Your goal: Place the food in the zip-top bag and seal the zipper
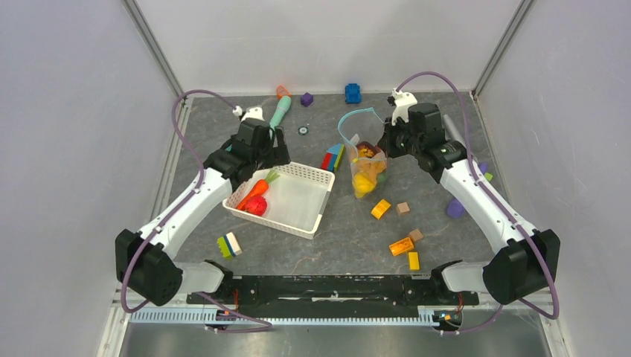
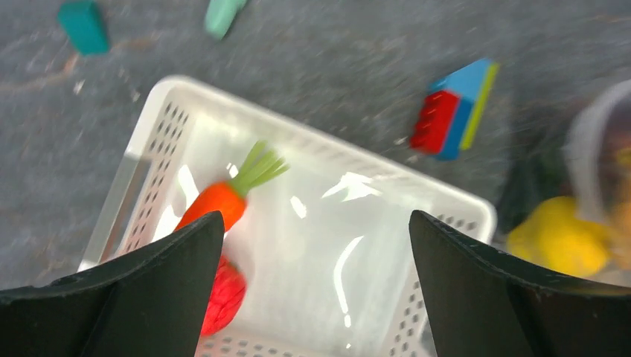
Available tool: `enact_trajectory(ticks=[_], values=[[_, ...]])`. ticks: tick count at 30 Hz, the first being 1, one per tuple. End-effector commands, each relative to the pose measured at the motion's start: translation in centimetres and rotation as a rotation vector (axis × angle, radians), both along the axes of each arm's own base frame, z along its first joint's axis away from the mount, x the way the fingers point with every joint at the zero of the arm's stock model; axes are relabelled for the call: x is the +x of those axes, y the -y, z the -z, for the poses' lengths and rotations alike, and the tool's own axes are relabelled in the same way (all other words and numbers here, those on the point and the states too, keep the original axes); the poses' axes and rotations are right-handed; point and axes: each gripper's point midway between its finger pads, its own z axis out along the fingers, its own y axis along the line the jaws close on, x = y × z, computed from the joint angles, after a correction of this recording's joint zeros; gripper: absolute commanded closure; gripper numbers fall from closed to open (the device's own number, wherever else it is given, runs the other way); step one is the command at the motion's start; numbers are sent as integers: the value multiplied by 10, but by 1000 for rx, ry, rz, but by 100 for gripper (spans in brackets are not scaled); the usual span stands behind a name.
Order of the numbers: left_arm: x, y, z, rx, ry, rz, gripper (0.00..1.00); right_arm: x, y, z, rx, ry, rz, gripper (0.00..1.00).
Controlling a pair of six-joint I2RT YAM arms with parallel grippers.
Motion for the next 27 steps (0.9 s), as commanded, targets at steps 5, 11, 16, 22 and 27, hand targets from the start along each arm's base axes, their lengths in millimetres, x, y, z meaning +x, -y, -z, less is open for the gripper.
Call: enact_trajectory(ticks=[5, 11, 16, 22, 27], values=[[-50, -61, 70, 131, -266, -229, 0, 1, -3, -14, 25, 50, -17, 99], [-76, -79, 99, 216, -393, -287, 0, 2, -4, -9, 21, 38, -18, 99], [-80, -74, 114, 218, -456, -265, 0, 2, -5, -7, 21, 36, -22, 99], [-81, -71, 133, 235, -499, -238, 0, 3, -4, -6, 17, 35, -16, 99], [-84, -72, 152, 243, -544, -245, 0, 3, -3, -6, 12, 38, -11, 99]])
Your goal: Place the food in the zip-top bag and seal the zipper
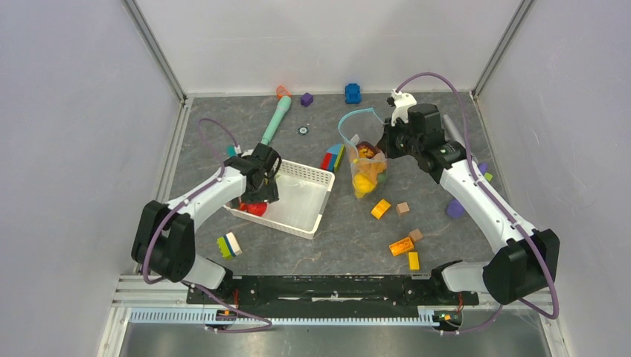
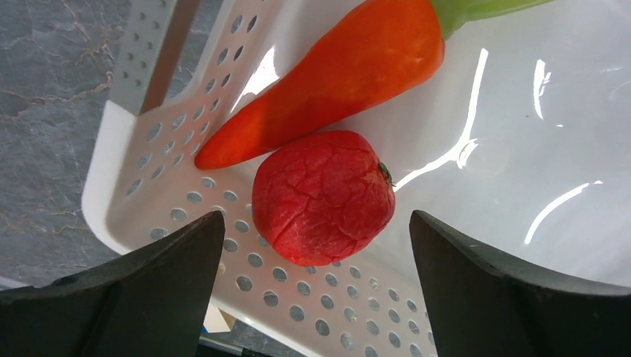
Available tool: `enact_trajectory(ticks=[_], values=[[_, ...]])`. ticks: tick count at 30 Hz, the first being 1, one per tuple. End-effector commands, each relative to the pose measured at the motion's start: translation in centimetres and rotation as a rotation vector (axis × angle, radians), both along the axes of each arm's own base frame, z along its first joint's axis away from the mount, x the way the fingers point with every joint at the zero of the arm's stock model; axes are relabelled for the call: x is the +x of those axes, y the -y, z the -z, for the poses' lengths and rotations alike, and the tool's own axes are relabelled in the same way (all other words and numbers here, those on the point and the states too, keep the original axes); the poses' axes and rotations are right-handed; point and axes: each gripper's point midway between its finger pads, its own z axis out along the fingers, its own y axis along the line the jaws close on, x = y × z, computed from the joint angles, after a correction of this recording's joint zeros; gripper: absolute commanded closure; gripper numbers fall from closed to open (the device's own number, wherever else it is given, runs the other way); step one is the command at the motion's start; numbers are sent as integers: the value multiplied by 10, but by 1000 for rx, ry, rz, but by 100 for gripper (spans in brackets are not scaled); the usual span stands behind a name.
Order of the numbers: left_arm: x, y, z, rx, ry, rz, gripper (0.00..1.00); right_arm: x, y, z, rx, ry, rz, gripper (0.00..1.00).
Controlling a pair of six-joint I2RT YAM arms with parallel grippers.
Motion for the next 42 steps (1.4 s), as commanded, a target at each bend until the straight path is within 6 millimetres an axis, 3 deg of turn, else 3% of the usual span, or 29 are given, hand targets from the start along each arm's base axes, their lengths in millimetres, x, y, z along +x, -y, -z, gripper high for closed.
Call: enact_trajectory(ticks=[1, 6, 15, 23, 27, 31, 34, 38, 42], values=[[4, 4, 14, -24, -10, -31, 0, 4, -1, -9, 7, 43, -2, 99], [4, 14, 22, -67, -34, -12, 10, 4, 1, -8, 4, 42, 8, 99], [6, 27, 23, -131, -35, 7, 50, 5, 1, -8, 2, 44, 13, 99], [23, 43, 0, -205, 42, 48, 78, 4, 2, -10, 4, 46, 13, 99], [44, 58, -34, -291, 177, 78, 97, 3, 1, -12, 8, 51, 8, 99], [66, 79, -82, -415, 355, 143, 98, 1, -2, -15, 20, 59, -13, 99], [82, 112, -132, -579, 512, 269, 98, 1, -3, -17, 23, 63, -17, 99], [85, 159, -203, -799, 649, 498, 98, 0, -4, -19, 27, 70, -27, 99], [87, 192, -249, -911, 715, 646, 98, -4, -12, -21, 48, 72, -73, 99]])
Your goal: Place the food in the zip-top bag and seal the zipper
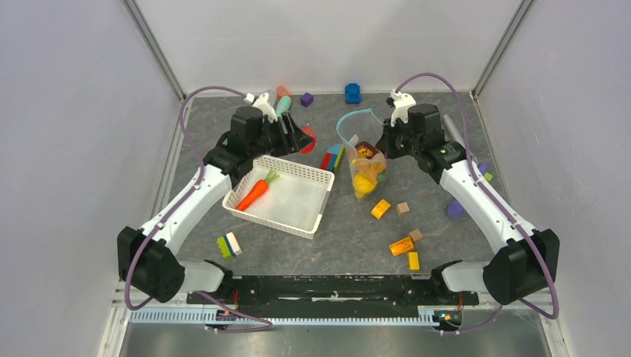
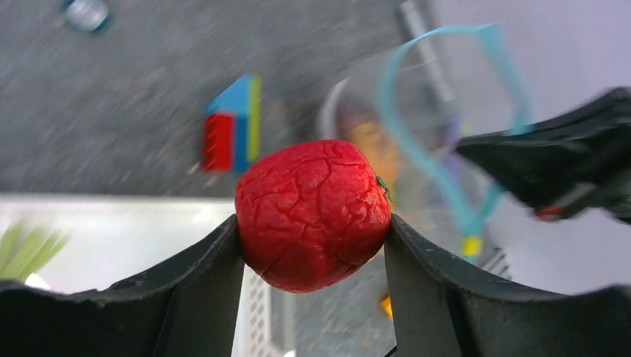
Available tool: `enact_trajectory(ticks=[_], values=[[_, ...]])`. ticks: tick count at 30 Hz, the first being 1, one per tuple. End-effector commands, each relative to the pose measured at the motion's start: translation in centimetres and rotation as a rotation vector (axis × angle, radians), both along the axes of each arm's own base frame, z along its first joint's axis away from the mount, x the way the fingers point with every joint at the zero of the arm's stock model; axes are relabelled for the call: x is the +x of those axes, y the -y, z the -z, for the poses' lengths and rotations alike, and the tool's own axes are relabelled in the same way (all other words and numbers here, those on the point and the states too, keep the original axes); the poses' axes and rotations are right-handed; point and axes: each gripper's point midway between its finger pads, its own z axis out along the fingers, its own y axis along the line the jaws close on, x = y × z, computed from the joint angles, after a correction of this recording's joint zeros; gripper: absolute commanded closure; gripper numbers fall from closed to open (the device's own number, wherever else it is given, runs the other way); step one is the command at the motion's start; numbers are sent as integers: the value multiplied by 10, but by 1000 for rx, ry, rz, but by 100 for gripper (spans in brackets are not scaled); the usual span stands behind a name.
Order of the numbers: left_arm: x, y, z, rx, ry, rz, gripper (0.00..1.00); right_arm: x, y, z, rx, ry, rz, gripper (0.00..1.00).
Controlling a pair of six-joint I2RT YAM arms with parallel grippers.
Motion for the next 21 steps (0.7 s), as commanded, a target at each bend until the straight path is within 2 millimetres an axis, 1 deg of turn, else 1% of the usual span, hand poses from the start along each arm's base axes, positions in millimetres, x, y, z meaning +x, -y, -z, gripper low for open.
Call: enact_trajectory(ticks=[1, 5, 7, 9, 13, 16, 18, 21], values=[[4, 54, -96, -175, 267, 261, 98, -3, -11, -21, 46, 69, -66, 99], [4, 84, -125, -207, 344, 345, 97, -4, -11, -22, 48, 72, -70, 99], [6, 98, -130, -202, 365, 370, 95, -4, -11, -23, 49, 76, -70, 99], [9, 110, -128, -176, 370, 377, 94, -5, -11, -24, 47, 80, -72, 99], [14, 132, -110, -90, 346, 395, 93, -6, -12, -30, 50, 92, -80, 99], [12, 146, -103, -61, 342, 430, 92, -7, -11, -34, 53, 104, -80, 99], [10, 154, -97, -36, 338, 449, 92, -6, -11, -36, 52, 110, -76, 99], [10, 159, -83, 44, 336, 425, 92, -6, -9, -39, 50, 118, -66, 99]])
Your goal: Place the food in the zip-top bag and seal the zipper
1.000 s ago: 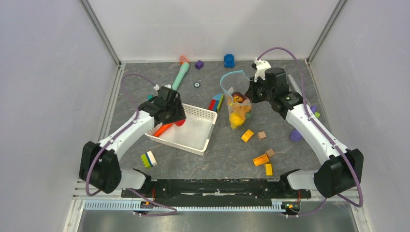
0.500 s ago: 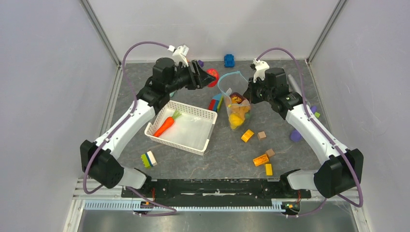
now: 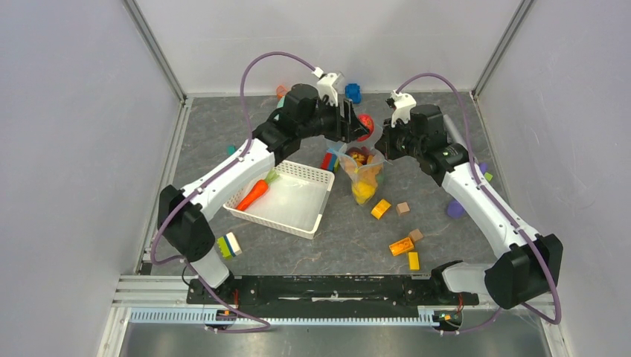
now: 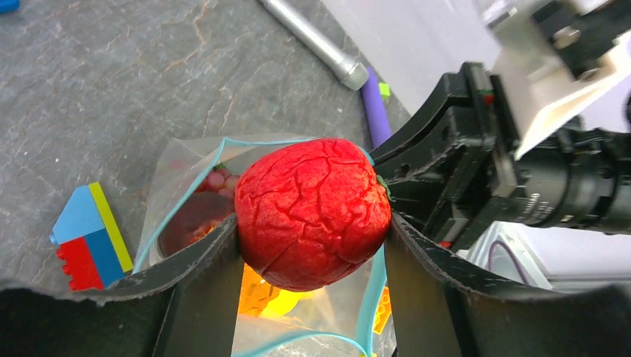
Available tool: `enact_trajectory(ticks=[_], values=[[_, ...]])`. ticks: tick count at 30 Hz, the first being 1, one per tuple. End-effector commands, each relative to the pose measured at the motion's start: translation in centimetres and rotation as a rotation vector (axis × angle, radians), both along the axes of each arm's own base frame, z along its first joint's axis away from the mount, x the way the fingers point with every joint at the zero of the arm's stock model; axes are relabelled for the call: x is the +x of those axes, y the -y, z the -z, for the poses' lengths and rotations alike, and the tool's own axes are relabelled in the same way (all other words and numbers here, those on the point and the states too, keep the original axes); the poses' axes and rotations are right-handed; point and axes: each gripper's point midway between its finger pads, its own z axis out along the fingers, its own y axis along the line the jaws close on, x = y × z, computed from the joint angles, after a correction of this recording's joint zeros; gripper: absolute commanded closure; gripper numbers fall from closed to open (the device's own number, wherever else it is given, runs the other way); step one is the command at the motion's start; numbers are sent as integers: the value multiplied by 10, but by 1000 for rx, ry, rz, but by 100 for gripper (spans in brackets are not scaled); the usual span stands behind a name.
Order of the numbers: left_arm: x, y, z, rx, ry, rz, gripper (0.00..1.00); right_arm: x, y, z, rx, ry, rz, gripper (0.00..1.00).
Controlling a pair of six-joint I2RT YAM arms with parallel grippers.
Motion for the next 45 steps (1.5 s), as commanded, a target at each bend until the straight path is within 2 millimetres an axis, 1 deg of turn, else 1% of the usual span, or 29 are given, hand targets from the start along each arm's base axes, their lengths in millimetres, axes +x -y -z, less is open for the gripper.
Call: enact_trajectory(ticks=[1, 4, 6, 7, 8, 9, 10, 11, 16, 21, 22, 24, 26, 27, 28, 30, 33, 35, 37, 40, 42, 45], values=[[3, 4, -3, 103, 103, -33, 92, 2, -3, -32, 28, 102, -15, 99], [2, 5, 8, 154, 103, -55, 89, 2, -2, -33, 26, 105, -10, 99], [2, 6, 13, 174, 103, -64, 82, 2, -2, -32, 26, 104, -10, 99], [3, 6, 16, 186, 102, -72, 75, 3, -2, -32, 25, 103, -9, 99], [3, 6, 18, 194, 102, -78, 64, 2, -2, -32, 25, 103, -9, 99], [4, 6, 21, 203, 98, -83, 43, 3, -2, -32, 26, 103, -8, 99], [4, 7, 22, 209, 94, -83, 13, 3, -2, -32, 26, 102, -10, 99], [4, 8, 23, 213, 91, -80, 1, 2, -2, -32, 26, 103, -8, 99], [1, 8, 18, 216, 93, -66, 0, 2, -2, -30, 23, 100, -9, 99], [-15, 7, 7, 183, 101, -19, 0, 3, -1, -28, 18, 95, -7, 99], [-16, 5, 8, 182, 101, -18, 0, 4, -1, -27, 17, 93, -6, 99], [-19, -1, 8, 188, 110, -27, 0, 4, -1, -26, 16, 92, -8, 99], [-18, -12, 9, 207, 119, -73, 0, 4, -1, -25, 14, 91, -8, 99], [-19, -18, 12, 224, 119, -88, 0, 4, -1, -24, 14, 89, -9, 99], [-20, -25, 13, 237, 125, -107, 0, 4, -2, -24, 12, 88, -10, 99], [-20, -42, 23, 281, 120, -168, 0, 4, -2, -23, 11, 86, -10, 99], [-22, -77, 37, 360, 114, -279, 0, 4, -3, -21, 11, 81, -16, 99], [-23, -103, 48, 427, 112, -364, 0, 4, -3, -19, 9, 76, -16, 99], [-25, -129, 61, 495, 107, -438, 0, 5, -3, -18, 10, 72, -18, 99], [-32, -161, 79, 574, 75, -533, 0, 4, -4, -18, 14, 70, -21, 99], [-36, -181, 93, 610, 47, -590, 0, 4, -3, -18, 13, 73, -20, 99], [-39, -207, 119, 664, -15, -650, 0, 5, -4, -16, 12, 72, -17, 99]])
